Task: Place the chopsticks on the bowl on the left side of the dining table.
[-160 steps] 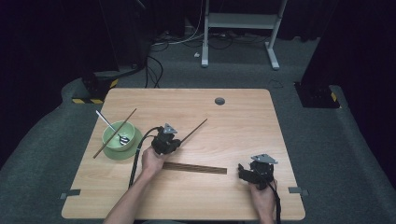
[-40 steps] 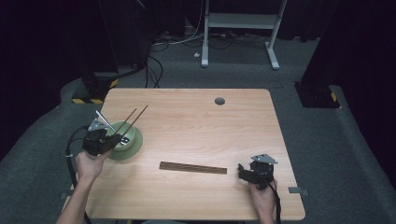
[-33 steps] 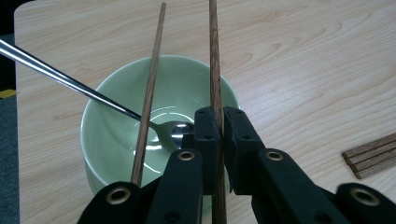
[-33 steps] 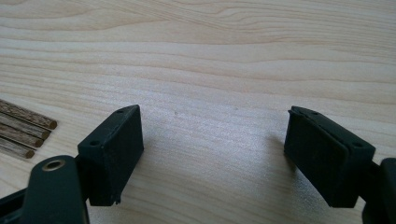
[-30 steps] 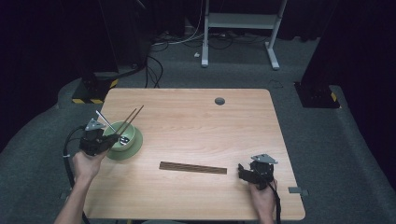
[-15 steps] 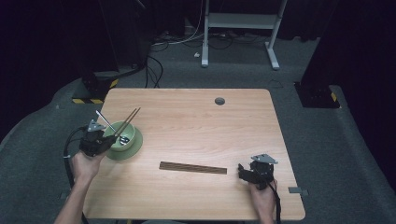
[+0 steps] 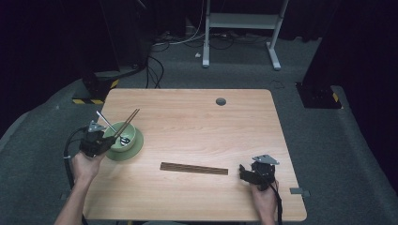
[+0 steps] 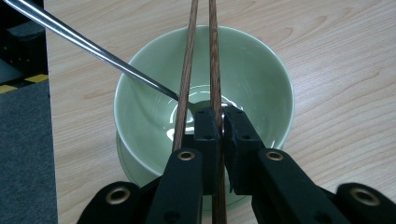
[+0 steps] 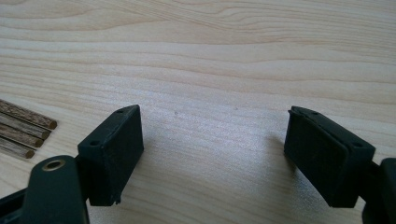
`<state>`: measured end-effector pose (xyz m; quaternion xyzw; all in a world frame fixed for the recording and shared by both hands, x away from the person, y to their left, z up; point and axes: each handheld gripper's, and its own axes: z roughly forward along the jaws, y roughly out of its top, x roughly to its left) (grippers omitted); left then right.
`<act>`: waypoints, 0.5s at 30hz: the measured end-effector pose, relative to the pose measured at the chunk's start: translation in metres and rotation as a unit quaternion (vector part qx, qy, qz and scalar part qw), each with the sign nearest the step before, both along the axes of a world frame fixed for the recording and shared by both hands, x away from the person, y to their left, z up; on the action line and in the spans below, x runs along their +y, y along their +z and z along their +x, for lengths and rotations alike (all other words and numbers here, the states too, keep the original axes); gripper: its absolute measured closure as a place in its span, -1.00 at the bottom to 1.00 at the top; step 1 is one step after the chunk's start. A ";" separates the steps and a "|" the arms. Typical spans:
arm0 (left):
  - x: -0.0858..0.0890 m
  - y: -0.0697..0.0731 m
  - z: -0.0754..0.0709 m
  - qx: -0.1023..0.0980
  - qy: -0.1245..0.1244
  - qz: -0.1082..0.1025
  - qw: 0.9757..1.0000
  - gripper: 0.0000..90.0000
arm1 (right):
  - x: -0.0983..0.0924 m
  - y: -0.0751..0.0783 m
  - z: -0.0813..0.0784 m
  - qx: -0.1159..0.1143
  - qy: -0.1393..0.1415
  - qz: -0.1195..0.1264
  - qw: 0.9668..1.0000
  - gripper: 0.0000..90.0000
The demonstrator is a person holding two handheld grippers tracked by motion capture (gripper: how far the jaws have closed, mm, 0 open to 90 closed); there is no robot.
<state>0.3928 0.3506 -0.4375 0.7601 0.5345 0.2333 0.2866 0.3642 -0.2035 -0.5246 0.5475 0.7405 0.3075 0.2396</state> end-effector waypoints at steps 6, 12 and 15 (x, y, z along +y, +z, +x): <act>0.003 -0.002 0.000 0.002 0.004 -0.002 1.000 0.86 | 0.000 0.000 0.000 0.000 0.000 0.000 1.000 -0.58; 0.003 -0.003 0.001 0.004 0.002 0.000 1.000 0.86 | 0.000 0.000 0.000 0.000 0.000 0.000 1.000 -0.58; 0.003 -0.003 0.001 0.005 0.003 0.000 1.000 0.86 | 0.000 0.000 0.000 0.000 0.000 0.000 1.000 -0.58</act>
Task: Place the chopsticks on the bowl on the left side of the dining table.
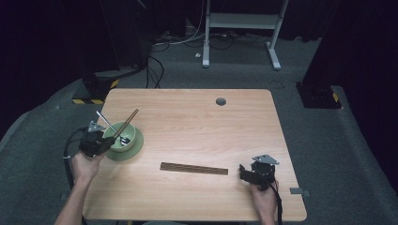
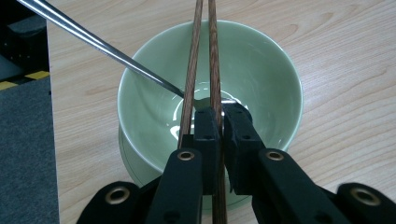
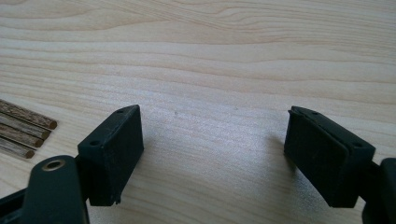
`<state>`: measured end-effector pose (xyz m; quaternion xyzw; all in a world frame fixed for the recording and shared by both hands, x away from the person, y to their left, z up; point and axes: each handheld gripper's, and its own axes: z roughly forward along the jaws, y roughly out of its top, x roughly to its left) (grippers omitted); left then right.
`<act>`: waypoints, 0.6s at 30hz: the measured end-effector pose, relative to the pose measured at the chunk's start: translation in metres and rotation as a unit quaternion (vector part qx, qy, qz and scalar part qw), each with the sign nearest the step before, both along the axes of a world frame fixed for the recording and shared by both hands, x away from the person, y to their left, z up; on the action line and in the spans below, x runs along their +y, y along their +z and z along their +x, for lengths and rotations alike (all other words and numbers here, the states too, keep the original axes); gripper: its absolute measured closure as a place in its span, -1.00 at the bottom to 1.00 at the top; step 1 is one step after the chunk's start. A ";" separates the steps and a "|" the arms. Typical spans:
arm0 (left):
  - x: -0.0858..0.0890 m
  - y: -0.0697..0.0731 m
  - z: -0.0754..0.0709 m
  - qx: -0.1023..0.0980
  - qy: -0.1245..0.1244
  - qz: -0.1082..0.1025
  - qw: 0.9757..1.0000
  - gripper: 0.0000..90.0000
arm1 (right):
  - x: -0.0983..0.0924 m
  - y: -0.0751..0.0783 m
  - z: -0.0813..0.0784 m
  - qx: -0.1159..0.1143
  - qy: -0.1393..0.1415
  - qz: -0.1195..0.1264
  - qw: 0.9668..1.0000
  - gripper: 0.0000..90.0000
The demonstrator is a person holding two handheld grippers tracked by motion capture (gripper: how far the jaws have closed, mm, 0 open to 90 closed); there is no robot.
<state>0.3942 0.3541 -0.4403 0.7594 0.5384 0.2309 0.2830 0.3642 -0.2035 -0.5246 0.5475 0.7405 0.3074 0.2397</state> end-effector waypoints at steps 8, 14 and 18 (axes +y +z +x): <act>0.002 -0.001 0.000 0.001 0.004 -0.002 1.000 0.86 | 0.000 0.000 0.000 0.000 0.000 0.000 1.000 -0.58; 0.002 -0.001 0.000 0.003 0.004 -0.002 1.000 0.85 | 0.000 0.000 0.000 0.000 0.000 0.000 1.000 -0.58; 0.002 -0.001 0.000 0.003 0.005 -0.002 1.000 0.85 | 0.000 0.000 0.000 0.000 0.000 0.000 1.000 -0.58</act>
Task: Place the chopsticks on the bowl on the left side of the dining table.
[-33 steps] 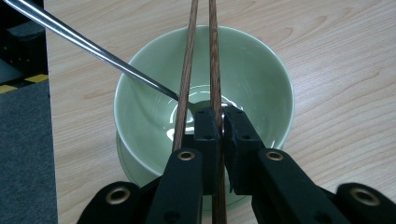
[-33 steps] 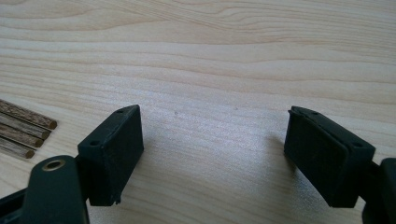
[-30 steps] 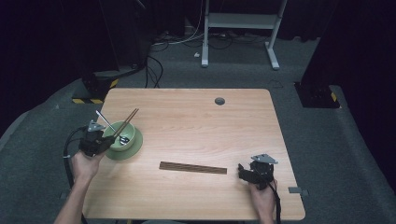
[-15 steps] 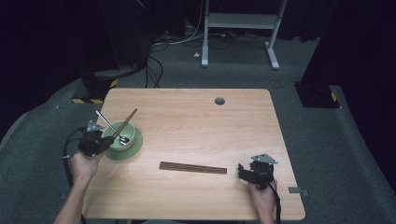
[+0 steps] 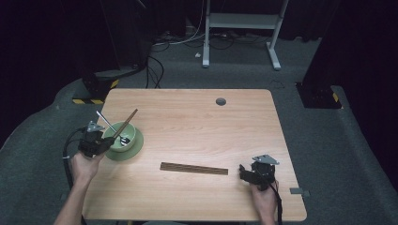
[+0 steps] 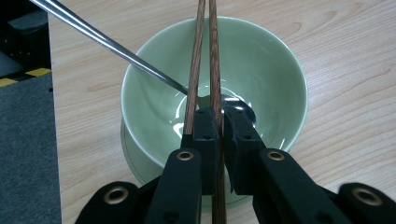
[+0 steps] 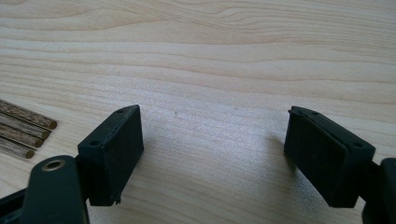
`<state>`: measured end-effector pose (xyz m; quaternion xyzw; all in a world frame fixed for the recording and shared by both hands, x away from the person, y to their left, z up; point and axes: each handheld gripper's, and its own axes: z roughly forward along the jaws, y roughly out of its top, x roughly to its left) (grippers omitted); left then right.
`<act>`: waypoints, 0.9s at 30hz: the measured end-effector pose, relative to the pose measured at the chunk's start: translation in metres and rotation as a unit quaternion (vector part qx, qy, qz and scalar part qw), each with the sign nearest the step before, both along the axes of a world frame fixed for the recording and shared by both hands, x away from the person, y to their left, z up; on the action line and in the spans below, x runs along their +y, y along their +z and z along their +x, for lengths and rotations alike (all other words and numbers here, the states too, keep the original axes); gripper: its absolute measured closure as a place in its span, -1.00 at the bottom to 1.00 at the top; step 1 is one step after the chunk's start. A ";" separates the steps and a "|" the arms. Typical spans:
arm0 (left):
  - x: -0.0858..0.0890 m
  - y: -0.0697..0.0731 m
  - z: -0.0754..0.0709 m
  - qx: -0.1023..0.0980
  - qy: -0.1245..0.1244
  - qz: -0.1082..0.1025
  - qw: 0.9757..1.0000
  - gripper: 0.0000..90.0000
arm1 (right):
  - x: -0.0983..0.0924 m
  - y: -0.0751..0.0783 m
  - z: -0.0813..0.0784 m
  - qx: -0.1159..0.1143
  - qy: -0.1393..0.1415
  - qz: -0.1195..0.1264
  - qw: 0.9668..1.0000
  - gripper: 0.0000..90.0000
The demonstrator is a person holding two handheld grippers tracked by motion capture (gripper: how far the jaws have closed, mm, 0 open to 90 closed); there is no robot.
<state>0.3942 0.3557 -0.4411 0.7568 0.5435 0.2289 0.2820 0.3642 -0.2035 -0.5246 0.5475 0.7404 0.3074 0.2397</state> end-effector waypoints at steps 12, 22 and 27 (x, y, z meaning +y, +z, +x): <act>0.000 0.001 -0.002 -0.004 -0.003 -0.006 1.000 0.82 | 0.000 0.000 0.000 0.000 0.000 0.000 1.000 -0.58; -0.005 0.006 -0.006 -0.017 -0.009 -0.003 1.000 0.63 | 0.000 0.000 0.000 0.000 0.000 0.000 1.000 -0.58; -0.006 0.008 -0.007 -0.019 -0.005 0.003 1.000 0.44 | 0.000 0.000 0.000 0.000 0.000 0.000 1.000 -0.58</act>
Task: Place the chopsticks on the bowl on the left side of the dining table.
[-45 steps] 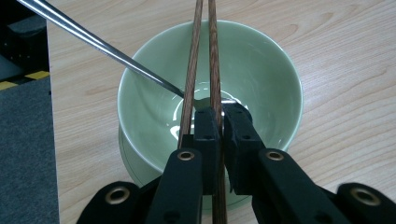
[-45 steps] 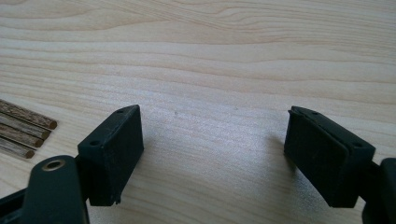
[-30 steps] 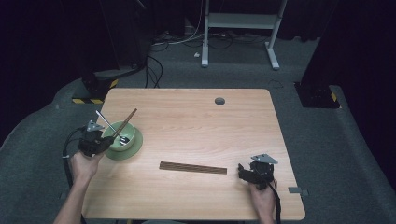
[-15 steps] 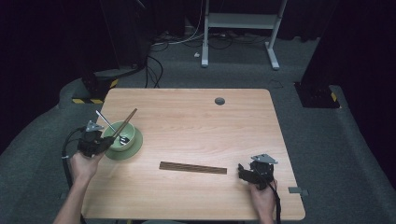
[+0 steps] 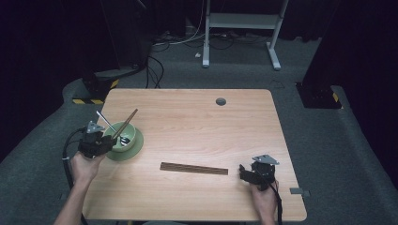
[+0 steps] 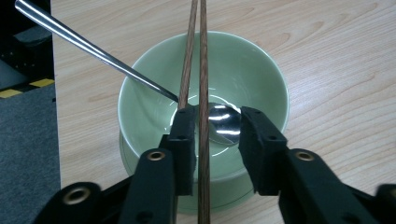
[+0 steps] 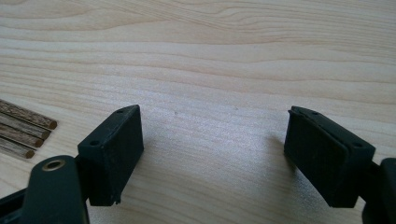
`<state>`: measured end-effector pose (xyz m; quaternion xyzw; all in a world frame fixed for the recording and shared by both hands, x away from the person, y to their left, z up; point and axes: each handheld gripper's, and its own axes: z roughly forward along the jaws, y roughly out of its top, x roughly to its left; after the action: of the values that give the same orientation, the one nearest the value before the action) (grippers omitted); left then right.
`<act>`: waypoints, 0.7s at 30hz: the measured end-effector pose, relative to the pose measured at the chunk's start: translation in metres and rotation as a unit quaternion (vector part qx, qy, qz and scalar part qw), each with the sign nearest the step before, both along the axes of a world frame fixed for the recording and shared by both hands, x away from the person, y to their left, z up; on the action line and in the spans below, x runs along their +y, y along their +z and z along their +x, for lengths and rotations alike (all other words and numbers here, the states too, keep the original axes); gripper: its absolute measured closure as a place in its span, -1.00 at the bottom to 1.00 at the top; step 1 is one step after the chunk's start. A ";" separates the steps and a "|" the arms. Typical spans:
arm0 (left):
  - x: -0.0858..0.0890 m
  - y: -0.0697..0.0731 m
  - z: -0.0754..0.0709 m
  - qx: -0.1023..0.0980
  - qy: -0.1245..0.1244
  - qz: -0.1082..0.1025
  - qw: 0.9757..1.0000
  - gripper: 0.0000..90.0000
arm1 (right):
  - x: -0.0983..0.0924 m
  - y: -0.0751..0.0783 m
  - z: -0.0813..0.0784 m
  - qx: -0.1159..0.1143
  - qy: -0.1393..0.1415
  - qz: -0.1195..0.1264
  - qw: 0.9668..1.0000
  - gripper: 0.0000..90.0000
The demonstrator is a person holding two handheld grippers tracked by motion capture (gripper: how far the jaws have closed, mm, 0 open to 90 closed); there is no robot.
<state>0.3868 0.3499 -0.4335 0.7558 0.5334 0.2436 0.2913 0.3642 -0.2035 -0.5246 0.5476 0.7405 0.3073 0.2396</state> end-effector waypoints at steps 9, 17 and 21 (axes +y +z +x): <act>0.001 0.001 -0.008 0.001 0.018 0.013 1.000 0.13 | 0.000 0.000 0.000 0.000 0.000 0.000 1.000 -0.58; 0.005 -0.002 -0.014 -0.002 0.028 0.014 0.999 0.06 | 0.000 0.000 0.000 0.000 0.000 0.000 1.000 -0.58; 0.008 -0.004 -0.017 0.001 0.030 0.015 0.999 0.06 | 0.000 0.000 0.000 0.000 0.000 0.000 1.000 -0.58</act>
<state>0.3694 0.3581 -0.4377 0.7439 0.5526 0.2590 0.2722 0.3641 -0.2034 -0.5246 0.5477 0.7403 0.3074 0.2398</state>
